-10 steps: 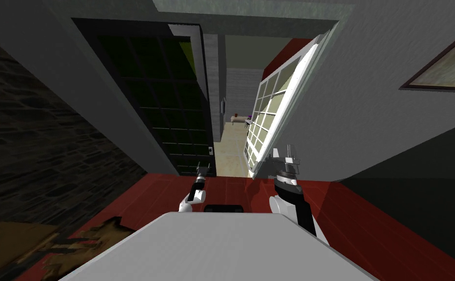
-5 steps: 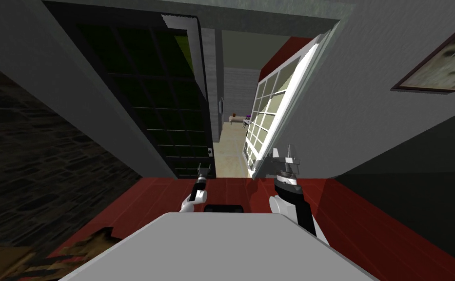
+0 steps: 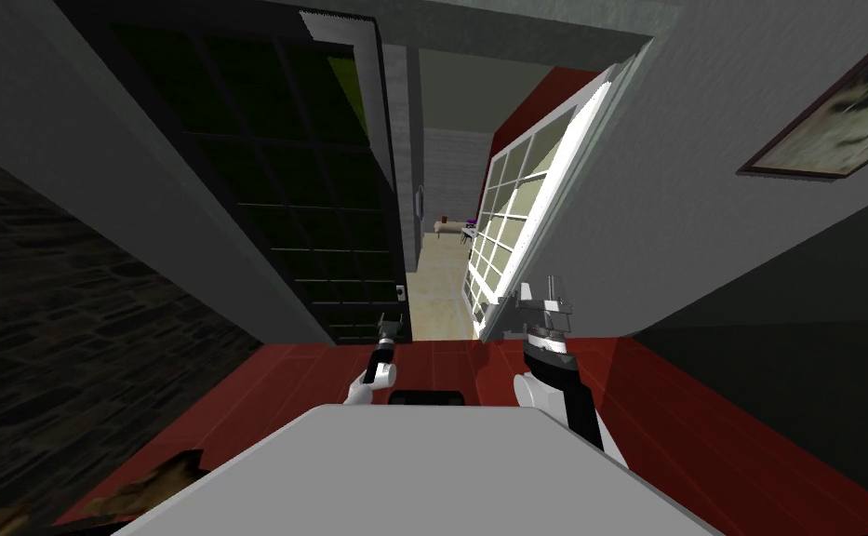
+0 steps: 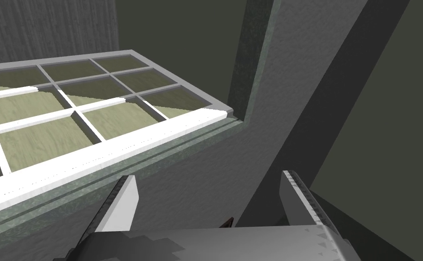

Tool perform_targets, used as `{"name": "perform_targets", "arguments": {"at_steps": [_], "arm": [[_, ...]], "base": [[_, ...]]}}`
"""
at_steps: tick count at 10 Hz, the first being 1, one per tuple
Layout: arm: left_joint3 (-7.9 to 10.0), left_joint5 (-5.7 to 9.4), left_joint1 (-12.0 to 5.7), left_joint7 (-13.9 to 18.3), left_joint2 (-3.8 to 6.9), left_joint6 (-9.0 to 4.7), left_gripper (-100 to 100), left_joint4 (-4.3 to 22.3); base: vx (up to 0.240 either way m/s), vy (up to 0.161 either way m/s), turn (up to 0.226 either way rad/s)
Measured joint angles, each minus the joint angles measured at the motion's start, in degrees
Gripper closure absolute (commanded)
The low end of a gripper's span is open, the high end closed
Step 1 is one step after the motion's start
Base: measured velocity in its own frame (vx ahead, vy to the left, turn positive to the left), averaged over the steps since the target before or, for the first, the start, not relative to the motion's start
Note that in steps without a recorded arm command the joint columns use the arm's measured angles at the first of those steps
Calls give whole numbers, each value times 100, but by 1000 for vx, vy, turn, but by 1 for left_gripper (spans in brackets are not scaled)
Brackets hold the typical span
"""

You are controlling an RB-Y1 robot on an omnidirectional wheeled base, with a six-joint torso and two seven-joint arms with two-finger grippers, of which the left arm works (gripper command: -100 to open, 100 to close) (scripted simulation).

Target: Push the door open

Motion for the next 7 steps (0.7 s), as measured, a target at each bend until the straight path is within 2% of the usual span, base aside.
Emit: {"name": "perform_targets", "arguments": {"at_steps": [7], "arm": [[-164, 358, -408, 671, -142, -312, -100, 941]], "base": [[60, 71, -79]]}}
